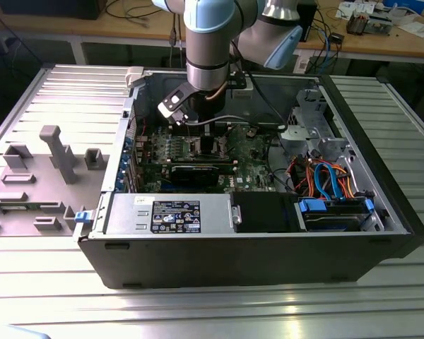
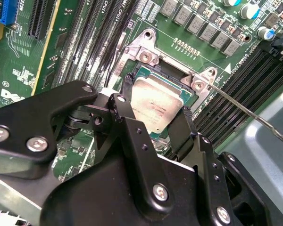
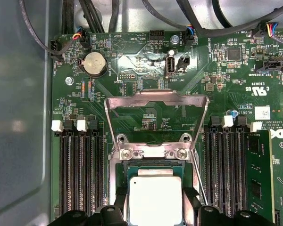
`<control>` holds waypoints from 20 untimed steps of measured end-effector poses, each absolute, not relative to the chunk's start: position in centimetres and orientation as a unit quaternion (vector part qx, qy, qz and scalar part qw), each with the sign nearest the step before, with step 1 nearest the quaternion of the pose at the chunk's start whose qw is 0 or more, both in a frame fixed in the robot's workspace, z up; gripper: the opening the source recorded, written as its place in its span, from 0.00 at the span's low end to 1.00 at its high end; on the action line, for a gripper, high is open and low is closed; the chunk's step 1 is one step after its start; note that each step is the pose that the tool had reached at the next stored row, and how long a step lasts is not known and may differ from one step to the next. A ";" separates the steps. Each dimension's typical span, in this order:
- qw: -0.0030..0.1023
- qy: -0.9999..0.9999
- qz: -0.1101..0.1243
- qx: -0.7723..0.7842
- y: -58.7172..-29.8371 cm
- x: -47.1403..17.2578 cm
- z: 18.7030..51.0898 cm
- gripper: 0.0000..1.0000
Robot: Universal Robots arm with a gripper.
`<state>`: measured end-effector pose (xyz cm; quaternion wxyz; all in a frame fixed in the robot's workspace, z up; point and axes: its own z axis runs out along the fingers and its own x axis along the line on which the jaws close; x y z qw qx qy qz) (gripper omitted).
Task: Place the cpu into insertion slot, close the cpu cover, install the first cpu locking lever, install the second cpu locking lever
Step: 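Place the cpu into insertion slot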
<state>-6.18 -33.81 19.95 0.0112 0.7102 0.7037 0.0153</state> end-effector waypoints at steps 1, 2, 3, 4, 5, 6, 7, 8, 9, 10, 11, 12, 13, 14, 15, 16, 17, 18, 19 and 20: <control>0.011 0.704 0.015 0.710 -33.8 -6.2 20.0 0.55; 0.011 0.704 0.015 0.710 -33.8 -6.2 20.0 0.55; 0.012 0.704 0.015 0.710 -33.8 -6.2 20.0 0.55; 0.013 0.704 0.014 0.710 -33.8 -6.2 20.0 0.55; 0.016 0.704 0.010 0.710 -33.8 -6.2 20.0 0.55; 0.019 0.704 0.008 0.710 -33.8 -6.2 20.0 0.55; 0.019 0.704 0.007 0.710 -33.7 -6.2 20.0 0.55; 0.019 0.704 0.007 0.710 -33.7 -6.2 20.0 0.55; 0.019 0.704 0.007 0.710 -33.6 -6.2 20.0 0.55; 0.019 0.704 0.007 0.710 -33.5 -6.2 20.0 0.55; 0.019 0.704 0.007 0.710 -33.4 -6.2 20.0 0.55; 0.019 0.704 0.007 0.710 -33.4 -6.2 20.0 0.55; 0.020 0.704 0.007 0.710 -33.3 -6.2 20.0 0.55; 0.020 0.704 0.007 0.710 -33.3 -6.2 20.0 0.55; 0.021 0.704 0.006 0.710 -33.3 -6.1 19.9 0.55; 0.021 0.704 0.005 0.710 -33.3 -6.2 19.9 0.55; 0.021 0.704 0.005 0.710 -33.3 -6.2 19.9 0.55; 0.021 0.704 0.005 0.710 -33.3 -6.1 19.8 0.55; 0.022 0.704 0.005 0.710 -33.3 -6.1 19.8 0.55; 0.022 0.704 0.005 0.710 -33.3 -6.1 19.8 0.55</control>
